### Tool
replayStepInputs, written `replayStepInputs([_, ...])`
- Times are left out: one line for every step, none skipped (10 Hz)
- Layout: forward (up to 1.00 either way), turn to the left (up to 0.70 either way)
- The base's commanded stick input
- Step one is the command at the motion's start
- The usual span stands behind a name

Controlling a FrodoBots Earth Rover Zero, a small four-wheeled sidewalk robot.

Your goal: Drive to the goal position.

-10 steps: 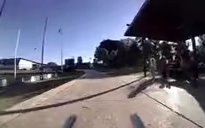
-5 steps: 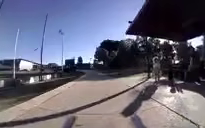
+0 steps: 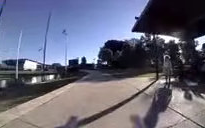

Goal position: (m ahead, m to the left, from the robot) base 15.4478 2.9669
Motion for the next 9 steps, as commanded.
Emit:
replayStepInputs([1.00, 0.00])
replayStepInputs([1.00, 0.00])
replayStepInputs([1.00, 0.00])
replayStepInputs([1.00, 0.00])
replayStepInputs([1.00, 0.00])
replayStepInputs([1.00, 0.00])
replayStepInputs([1.00, 0.00])
replayStepInputs([1.00, 0.00])
replayStepInputs([1.00, 0.00])
